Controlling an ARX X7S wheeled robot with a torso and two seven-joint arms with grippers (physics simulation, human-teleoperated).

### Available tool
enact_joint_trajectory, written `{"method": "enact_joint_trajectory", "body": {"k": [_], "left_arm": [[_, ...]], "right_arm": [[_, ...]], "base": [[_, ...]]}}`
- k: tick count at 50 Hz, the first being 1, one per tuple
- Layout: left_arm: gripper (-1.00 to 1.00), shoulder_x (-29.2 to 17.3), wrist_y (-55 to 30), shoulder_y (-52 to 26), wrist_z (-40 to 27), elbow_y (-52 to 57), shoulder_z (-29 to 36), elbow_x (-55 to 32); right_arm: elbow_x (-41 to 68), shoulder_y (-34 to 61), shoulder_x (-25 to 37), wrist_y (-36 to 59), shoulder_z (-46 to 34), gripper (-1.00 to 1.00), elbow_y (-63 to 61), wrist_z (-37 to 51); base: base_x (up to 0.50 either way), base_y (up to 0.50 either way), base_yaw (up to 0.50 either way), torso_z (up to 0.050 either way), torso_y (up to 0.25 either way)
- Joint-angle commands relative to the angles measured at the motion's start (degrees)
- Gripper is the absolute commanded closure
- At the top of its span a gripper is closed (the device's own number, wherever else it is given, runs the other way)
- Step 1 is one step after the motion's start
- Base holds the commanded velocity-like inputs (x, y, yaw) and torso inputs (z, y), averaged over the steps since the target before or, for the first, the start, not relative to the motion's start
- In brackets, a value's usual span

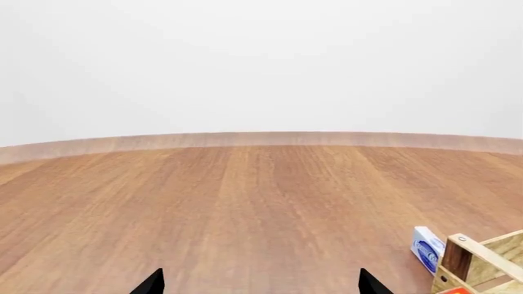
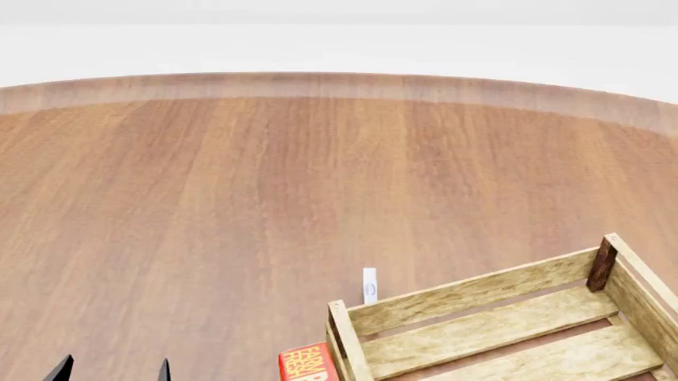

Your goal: Pick up the tomato sauce, and put it in the wooden tray.

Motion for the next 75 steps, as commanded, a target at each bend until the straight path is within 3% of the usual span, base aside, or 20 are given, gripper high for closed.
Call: {"method": "enact_joint_trajectory", "body": {"k": [1,22,75], "left_arm": [[-1.00,-0.17,0.48,-0.24,-0.14,-0.66,0.27,-0.13],[-1.00,-0.62,0.15,-0.18,-0.82,-0.05,0.81,-0.37],[-1.00,-1.47,0.34,-0.46,-1.83,0.03,1.88,-1.27]], "right_arm": [[2.87,0.92,-0.27,-1.07,-0.34,-1.00,2.20,0.16],[3.68,2.88,-0.20,4.40,-2.20,-1.00,3.99,-0.60],[7.53,6.95,-0.52,5.55,-3.85,-1.00,10.13,-0.88]], "base": [[0.00,0.00,0.00,0.000,0.000],[0.00,0.00,0.00,0.000,0.000],[0.00,0.00,0.00,0.000,0.000]]}}
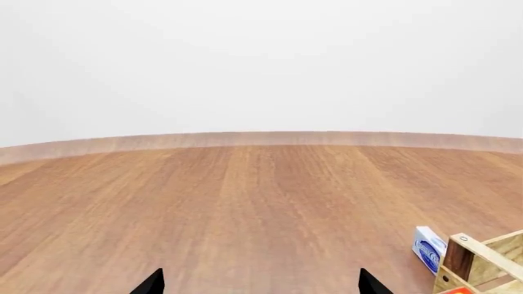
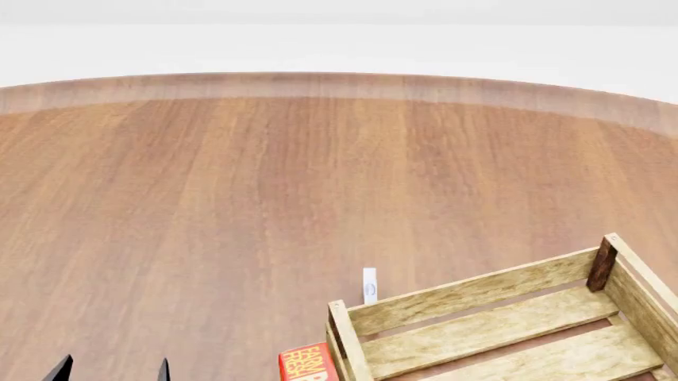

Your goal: Pick up the tomato sauce, and put it in the wooden tray.

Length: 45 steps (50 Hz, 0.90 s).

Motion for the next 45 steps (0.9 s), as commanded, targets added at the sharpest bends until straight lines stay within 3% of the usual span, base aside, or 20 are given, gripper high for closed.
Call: {"method": "enact_joint_trajectory", "body": {"k": [1,45], "left_arm": [[-1.00,-0.22,-0.17,0.00,-0.29,0.31,0.25,-0.15],[-1.00,-0.74,0.28,-0.22,-0.96,-0.06,1.02,-0.73]], "right_arm": [[0.74,1.12,-0.26,0.00,-0.32,-1.00,1.97,-0.11],[3.25,4.98,-0.98,1.40,-1.64,-1.00,8.18,-0.89]], "base": [[0.00,0.00,0.00,0.000,0.000],[0.00,0.00,0.00,0.000,0.000]]}}
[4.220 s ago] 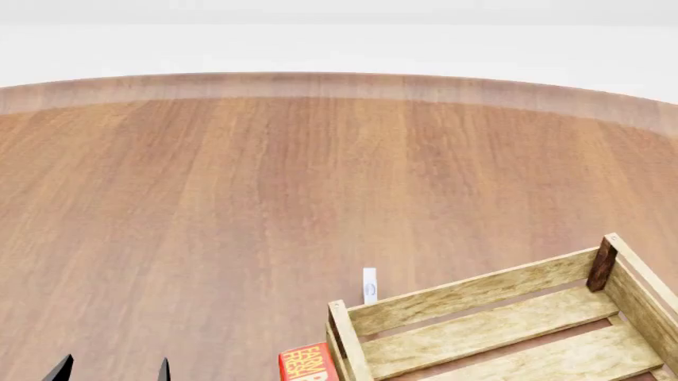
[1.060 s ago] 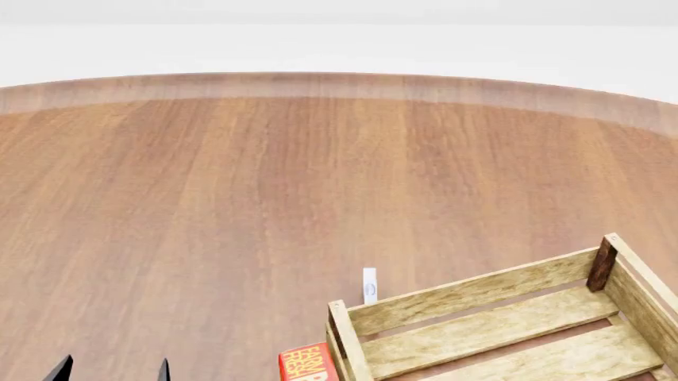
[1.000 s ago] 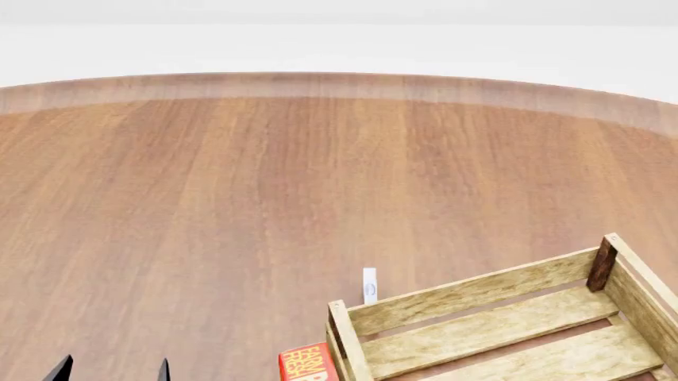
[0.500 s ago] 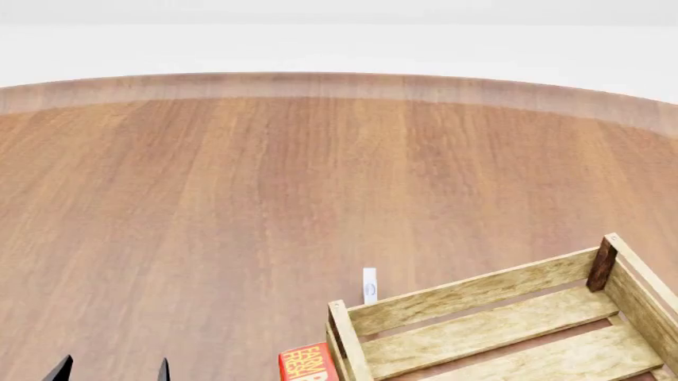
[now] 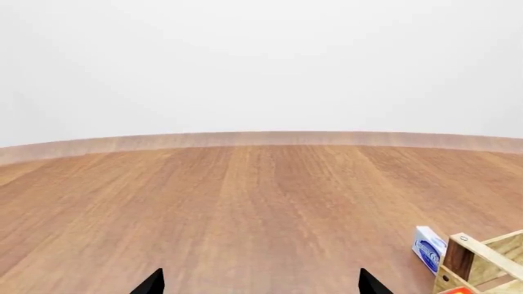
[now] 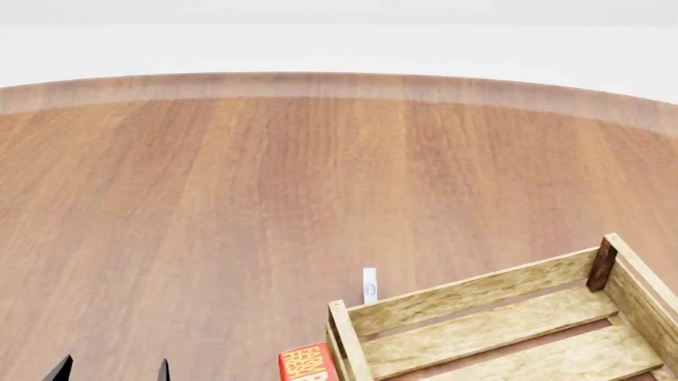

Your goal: Pick up the tomato sauce, and put it in the wooden tray.

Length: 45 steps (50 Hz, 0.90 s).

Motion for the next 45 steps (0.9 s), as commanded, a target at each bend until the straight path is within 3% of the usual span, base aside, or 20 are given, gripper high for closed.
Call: {"method": "enact_joint_trajectory", "body": {"k": [1,45], "left_arm": [[-1.00,-0.13,0.22,-0.09,-0.12,-0.23,0.19,-0.16],[-1.00,-0.66,0.55,-0.34,-0.77,-0.39,1.01,-0.50]], "right_arm": [[0.49,1.07,-0.25,0.41,-0.47,-1.00,1.75,-0.29],[3.05,4.55,-1.22,0.84,-1.14,-1.00,6.86,-0.75]], "base": [[0.00,0.00,0.00,0.000,0.000],[0.00,0.00,0.00,0.000,0.000]]}}
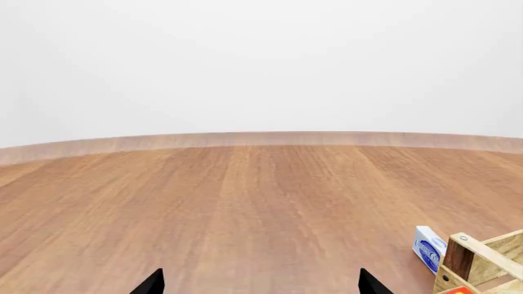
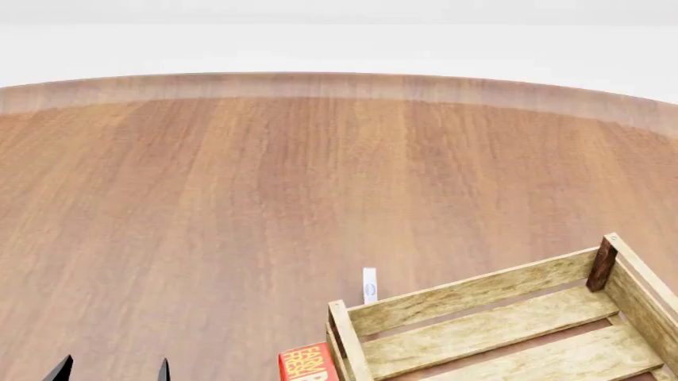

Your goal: Pick up the tomato sauce, and put it in the wooden tray.

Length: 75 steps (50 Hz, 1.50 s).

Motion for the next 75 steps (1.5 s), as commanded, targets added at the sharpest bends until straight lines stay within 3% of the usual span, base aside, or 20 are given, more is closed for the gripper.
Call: {"method": "enact_joint_trajectory", "body": {"k": [1,41,42,75], "left_arm": [[-1.00,-0.12,0.16,-0.12,-0.12,-0.18,0.20,-0.10],[-1.00,-0.56,0.20,-0.29,-0.75,-0.08,0.80,-0.48],[-1.00,-0.56,0.25,-0.32,-0.74,-0.16,0.82,-0.48],[-1.00,-0.89,0.24,-0.43,-1.27,-0.06,1.30,-0.75]], "right_arm": [[0.58,1.19,-0.37,0.11,-0.04,-1.00,1.62,0.04],[2.01,2.50,0.03,0.28,0.08,-1.00,2.29,1.02],[1.76,2.46,0.13,-0.04,-0.20,1.00,2.34,0.74],[-3.28,-1.00,2.07,-5.19,-0.86,1.00,-3.21,4.35]], "base": [[0.00,0.00,0.00,0.000,0.000],[0.00,0.00,0.00,0.000,0.000],[0.00,0.00,0.00,0.000,0.000],[0.00,0.00,0.00,0.000,0.000]]}}
